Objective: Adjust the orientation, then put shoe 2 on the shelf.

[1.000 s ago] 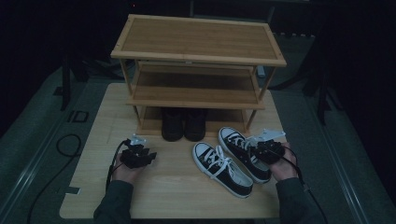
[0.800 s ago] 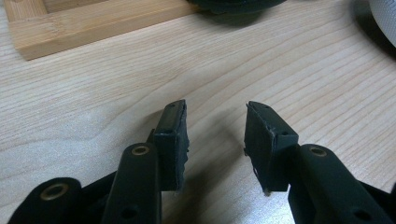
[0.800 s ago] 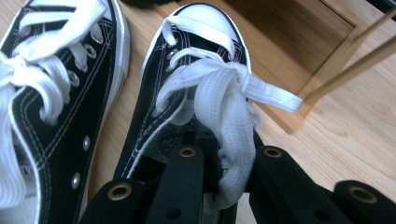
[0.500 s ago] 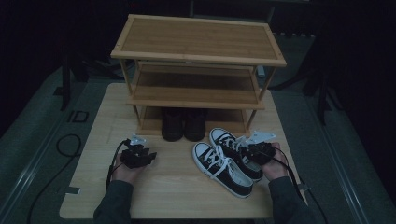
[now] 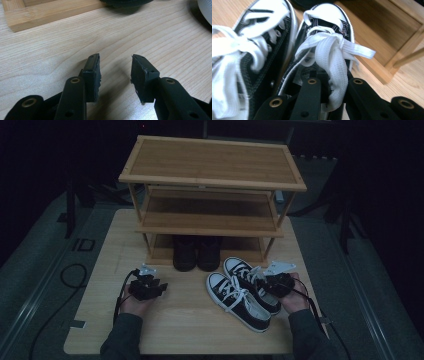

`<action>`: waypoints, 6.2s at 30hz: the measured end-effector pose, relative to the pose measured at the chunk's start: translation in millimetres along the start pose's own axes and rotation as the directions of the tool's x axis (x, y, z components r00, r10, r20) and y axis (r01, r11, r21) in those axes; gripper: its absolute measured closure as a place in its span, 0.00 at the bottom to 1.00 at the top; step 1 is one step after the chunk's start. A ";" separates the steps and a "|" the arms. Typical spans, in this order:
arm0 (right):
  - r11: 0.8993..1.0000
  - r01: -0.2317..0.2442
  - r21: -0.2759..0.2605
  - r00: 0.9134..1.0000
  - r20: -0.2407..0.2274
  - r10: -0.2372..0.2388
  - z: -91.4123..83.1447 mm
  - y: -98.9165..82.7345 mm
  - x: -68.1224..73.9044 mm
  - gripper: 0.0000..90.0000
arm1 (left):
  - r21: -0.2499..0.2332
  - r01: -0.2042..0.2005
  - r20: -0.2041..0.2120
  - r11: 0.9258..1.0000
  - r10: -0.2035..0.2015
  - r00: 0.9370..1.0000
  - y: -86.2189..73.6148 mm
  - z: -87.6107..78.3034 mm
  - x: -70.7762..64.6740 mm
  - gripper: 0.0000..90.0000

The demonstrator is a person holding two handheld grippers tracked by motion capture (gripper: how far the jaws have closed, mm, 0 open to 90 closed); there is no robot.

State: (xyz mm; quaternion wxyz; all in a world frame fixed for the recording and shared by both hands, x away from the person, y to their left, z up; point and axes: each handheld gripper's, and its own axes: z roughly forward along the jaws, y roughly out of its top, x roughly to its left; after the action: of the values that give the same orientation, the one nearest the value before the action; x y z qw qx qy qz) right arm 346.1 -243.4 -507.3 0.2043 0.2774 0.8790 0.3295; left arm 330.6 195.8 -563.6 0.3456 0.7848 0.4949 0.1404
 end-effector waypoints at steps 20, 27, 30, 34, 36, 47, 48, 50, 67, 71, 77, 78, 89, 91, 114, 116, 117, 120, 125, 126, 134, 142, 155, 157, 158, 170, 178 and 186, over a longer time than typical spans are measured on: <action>0.996 -0.010 0.084 0.999 -0.049 0.014 2.9 -6.7 -9.7 0.94 | -0.001 0.000 0.001 1.000 0.000 1.000 -0.2 0.0 0.3 0.66; 0.992 -0.014 0.125 0.999 -0.048 0.020 -0.2 -4.4 -9.9 0.77 | -0.002 0.000 0.003 1.000 0.000 1.000 -0.2 0.0 0.4 0.66; 0.991 -0.031 0.134 0.999 -0.038 0.037 -4.4 -4.9 -11.4 0.74 | -0.002 0.000 0.003 1.000 0.000 1.000 -0.2 0.0 0.5 0.66; 0.989 -0.048 0.138 0.998 -0.033 0.053 -10.4 -5.1 -13.4 0.69 | -0.003 0.001 0.003 1.000 -0.001 1.000 -0.3 0.0 0.6 0.66; 0.988 -0.053 0.145 0.997 -0.040 0.059 -13.0 -5.5 -14.2 0.68 | -0.002 0.001 0.003 1.000 -0.001 1.000 -0.3 0.0 0.6 0.66; 0.986 -0.068 0.154 0.995 -0.067 0.079 -31.2 1.4 -14.7 0.60 | -0.004 0.004 0.008 1.000 -0.004 1.000 -0.4 -0.1 1.3 0.66; 0.985 -0.073 0.153 0.994 -0.064 0.084 -33.8 2.0 -15.2 0.60 | -0.005 0.004 0.011 1.000 -0.004 1.000 -0.5 -0.1 1.6 0.66; 0.985 -0.083 0.149 0.994 -0.061 0.093 -37.8 3.1 -16.6 0.59 | -0.006 0.008 0.015 1.000 -0.008 1.000 -0.6 -0.2 2.3 0.66; 0.995 -0.029 0.094 0.996 -0.080 0.036 -63.0 23.1 -3.4 0.54 | -0.012 0.009 0.013 1.000 -0.009 1.000 -0.6 0.5 1.6 0.66; 0.996 -0.019 0.091 0.995 -0.092 0.028 -64.2 23.6 0.7 0.54 | -0.012 0.008 0.014 1.000 -0.008 1.000 -0.7 0.4 1.6 0.66; 0.997 -0.013 0.081 0.991 -0.130 0.023 -64.8 21.7 6.4 0.54 | -0.013 0.009 0.015 1.000 -0.009 1.000 -0.7 0.5 1.7 0.66; 0.996 -0.013 0.085 0.990 -0.136 0.024 -64.0 21.2 7.5 0.54 | -0.009 0.006 0.012 1.000 -0.006 1.000 -0.6 0.3 1.4 0.66; 0.989 0.006 0.147 0.984 -0.178 0.021 -48.5 10.5 19.7 0.46 | -0.011 0.010 0.015 1.000 -0.010 1.000 -0.7 0.4 1.8 0.66; 0.988 -0.001 0.153 0.984 -0.176 0.028 -45.9 9.4 21.2 0.44 | -0.011 0.009 0.014 1.000 -0.009 1.000 -0.7 0.4 1.7 0.66; 0.953 -0.077 0.292 0.991 -0.085 0.106 8.9 15.0 33.6 0.57 | -0.009 0.008 0.015 1.000 -0.008 1.000 -0.9 0.0 1.6 0.66; 0.950 -0.072 0.303 0.990 -0.094 0.105 13.4 15.3 34.0 0.61 | -0.010 0.008 0.015 1.000 -0.008 1.000 -0.9 0.1 1.6 0.66; 0.951 -0.063 0.303 0.991 -0.093 0.096 14.0 15.7 33.9 0.63 | -0.010 0.008 0.016 1.000 -0.008 1.000 -0.9 0.0 1.7 0.66; 0.951 -0.062 0.303 0.990 -0.105 0.097 14.0 16.0 33.0 0.74 | -0.010 0.008 0.015 1.000 -0.008 1.000 -1.0 0.1 1.4 0.66; 0.949 -0.037 0.312 0.990 -0.120 0.078 13.6 17.5 34.5 0.87 | -0.010 0.008 0.014 1.000 -0.008 1.000 -1.0 0.1 1.4 0.66; 0.949 -0.031 0.315 0.990 -0.118 0.072 13.7 18.0 35.0 0.88 | -0.010 0.008 0.015 1.000 -0.008 1.000 -1.0 0.0 1.6 0.66; 0.954 -0.038 0.299 0.989 -0.128 0.080 12.4 16.1 32.2 0.94 | -0.010 0.011 0.018 1.000 -0.011 1.000 -1.0 0.0 2.1 0.66; 0.956 -0.038 0.290 0.986 -0.143 0.083 7.6 17.4 26.4 0.94 | -0.011 0.013 0.021 1.000 -0.013 1.000 -1.1 -0.1 2.6 0.66; 0.967 0.001 0.253 0.976 -0.210 0.054 -9.2 17.2 11.8 0.95 | -0.011 0.013 0.021 1.000 -0.013 1.000 -1.1 -0.1 2.6 0.66; 0.968 0.019 0.250 0.978 -0.208 0.035 -12.8 18.3 9.4 0.95 | -0.012 0.013 0.021 1.000 -0.013 1.000 -1.2 0.0 2.6 0.66; 0.968 0.025 0.251 0.978 -0.206 0.028 -14.4 19.1 8.1 0.95 | -0.012 0.014 0.021 1.000 -0.013 1.000 -1.2 0.0 2.5 0.66; 0.966 0.091 0.242 0.978 -0.207 -0.041 -32.0 30.0 -12.8 0.95 | -0.013 0.015 0.024 1.000 -0.014 1.000 -1.3 -0.1 2.9 0.66; 0.968 0.141 0.208 0.963 -0.255 -0.085 -46.8 43.1 -22.3 0.95 | -0.013 0.015 0.022 1.000 -0.015 1.000 -1.2 0.0 2.6 0.66; 0.962 0.206 0.181 0.942 -0.301 -0.145 -60.0 60.3 -25.7 0.95 | -0.014 0.017 0.025 1.000 -0.016 1.000 -1.3 0.0 2.9 0.66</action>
State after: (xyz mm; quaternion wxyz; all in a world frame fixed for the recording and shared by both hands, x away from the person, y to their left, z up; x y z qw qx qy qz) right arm 354.5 -249.4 -419.0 0.0737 0.1670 0.9504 0.2517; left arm 331.1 198.7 -564.8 0.3587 0.7799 0.4959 0.1312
